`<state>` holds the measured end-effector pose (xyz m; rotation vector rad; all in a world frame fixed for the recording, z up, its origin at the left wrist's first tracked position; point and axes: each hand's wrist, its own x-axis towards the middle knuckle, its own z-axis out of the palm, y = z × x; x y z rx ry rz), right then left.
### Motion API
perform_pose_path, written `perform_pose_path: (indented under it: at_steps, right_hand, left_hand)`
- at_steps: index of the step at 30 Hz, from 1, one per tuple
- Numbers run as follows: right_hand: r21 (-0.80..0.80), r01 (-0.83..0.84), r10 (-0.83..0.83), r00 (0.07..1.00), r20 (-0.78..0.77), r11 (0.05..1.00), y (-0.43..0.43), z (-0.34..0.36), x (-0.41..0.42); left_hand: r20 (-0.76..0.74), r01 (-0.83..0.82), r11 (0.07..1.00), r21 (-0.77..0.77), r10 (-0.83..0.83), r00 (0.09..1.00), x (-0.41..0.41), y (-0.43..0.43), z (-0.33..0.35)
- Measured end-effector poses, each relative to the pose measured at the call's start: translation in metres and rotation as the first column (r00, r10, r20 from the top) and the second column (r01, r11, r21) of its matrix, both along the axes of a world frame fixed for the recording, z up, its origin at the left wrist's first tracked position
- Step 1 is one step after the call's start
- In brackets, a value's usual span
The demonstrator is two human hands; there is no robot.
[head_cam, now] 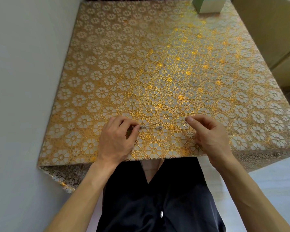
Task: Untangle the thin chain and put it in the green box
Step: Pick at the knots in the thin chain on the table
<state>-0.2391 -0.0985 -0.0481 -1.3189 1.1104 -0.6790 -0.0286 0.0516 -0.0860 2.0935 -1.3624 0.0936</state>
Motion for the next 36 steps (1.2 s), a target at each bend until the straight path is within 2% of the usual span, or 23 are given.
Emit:
perform_pose_path:
  at_steps: [5, 10, 15, 19, 25, 36]
  right_hand:
    - [-0.151, -0.071, 0.043, 0.983, -0.177, 0.986, 0.005, -0.007, -0.001]
    - [-0.261, -0.129, 0.040, 0.945, -0.323, 0.957, 0.008, -0.008, -0.002]
    - [-0.286, -0.202, 0.053, 0.890, -0.454, 0.937, 0.003, -0.006, -0.013]
    - [-0.305, -0.238, 0.068, 0.875, -0.479, 0.922, -0.001, -0.005, -0.023]
    - [-0.427, -0.306, 0.023, 0.833, -0.552, 0.851, 0.009, -0.004, -0.011]
    - [-0.516, -0.451, 0.181, 0.853, -0.490, 0.728, 0.026, -0.011, 0.061]
  left_hand:
    - [0.042, 0.016, 1.000, 0.026, -0.017, 0.999, 0.000, 0.002, -0.001]
    - [0.018, 0.007, 1.000, 0.010, -0.007, 1.000, 0.000, 0.001, -0.001]
    - [-0.014, -0.020, 1.000, 0.003, 0.020, 1.000, 0.000, 0.001, -0.001]
    - [-0.063, -0.033, 0.999, 0.008, 0.034, 0.997, -0.001, 0.002, 0.001]
    - [-0.202, -0.058, 0.998, -0.015, 0.054, 0.978, -0.001, 0.002, 0.008]
    - [-0.150, 0.000, 0.999, -0.034, -0.005, 0.989, 0.001, 0.004, 0.006]
